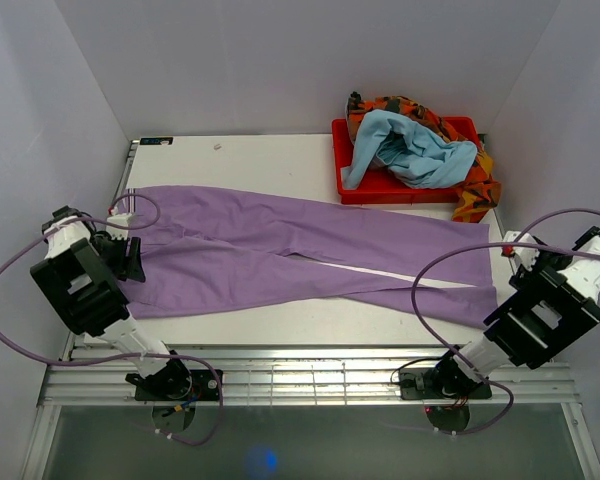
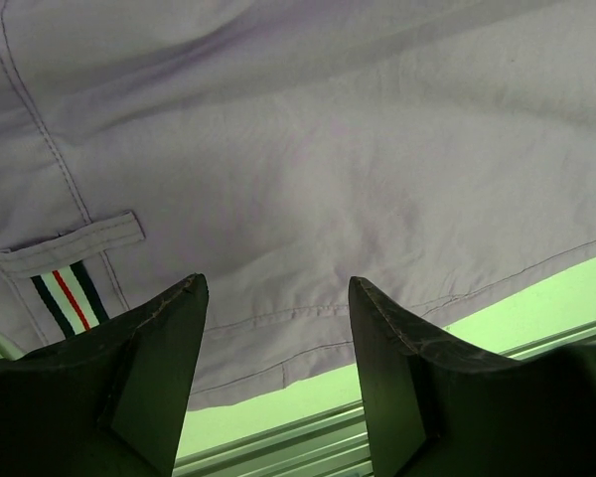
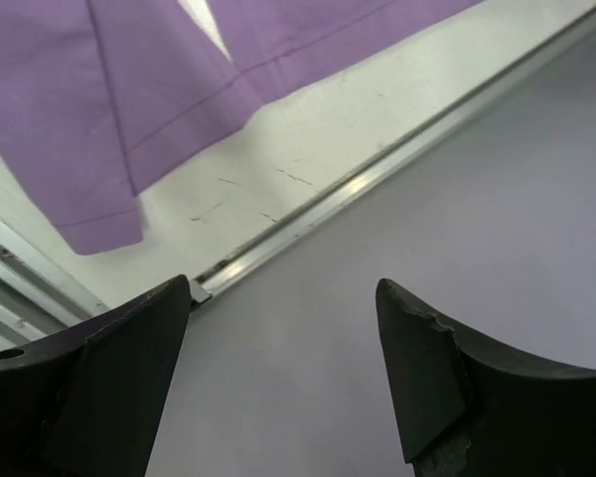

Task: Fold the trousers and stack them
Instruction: Flatten the trousers out

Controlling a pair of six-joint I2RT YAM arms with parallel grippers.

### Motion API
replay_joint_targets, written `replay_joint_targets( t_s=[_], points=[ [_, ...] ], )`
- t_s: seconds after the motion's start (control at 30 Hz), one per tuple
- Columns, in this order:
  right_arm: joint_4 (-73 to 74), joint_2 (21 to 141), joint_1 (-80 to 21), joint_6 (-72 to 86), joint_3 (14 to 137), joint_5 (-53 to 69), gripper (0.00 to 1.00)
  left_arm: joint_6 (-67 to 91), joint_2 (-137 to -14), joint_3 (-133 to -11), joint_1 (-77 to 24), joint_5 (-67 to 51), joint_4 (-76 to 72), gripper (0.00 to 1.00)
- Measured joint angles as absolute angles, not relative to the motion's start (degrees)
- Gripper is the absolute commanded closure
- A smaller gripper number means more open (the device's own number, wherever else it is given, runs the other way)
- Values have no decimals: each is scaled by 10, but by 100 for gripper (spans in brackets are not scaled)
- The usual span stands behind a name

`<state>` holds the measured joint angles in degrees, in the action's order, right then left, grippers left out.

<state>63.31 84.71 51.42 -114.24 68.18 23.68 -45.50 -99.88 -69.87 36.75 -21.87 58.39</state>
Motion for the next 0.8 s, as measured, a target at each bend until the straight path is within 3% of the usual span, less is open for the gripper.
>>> replay_joint_targets(
  t_s=[0.47,0.6,0.67,0.7,0.77,0.8],
  points=[
    [548,895,401,-1026,560,181,27,-432,-1030,-710,368,-218,580,31],
    [514,920,384,-996,565,177,58,-430,-1030,-709,368,-216,578,34],
    [506,926,378,-992,565,172,66,-429,-1030,-707,368,-210,573,35],
    [505,926,376,-992,565,169,78,-427,-1030,-705,368,-205,569,35],
    [506,926,373,-1000,564,164,91,-425,-1030,-699,368,-197,564,35],
    [506,925,373,-1004,564,161,92,-424,-1032,-696,368,-194,564,35]
  ],
)
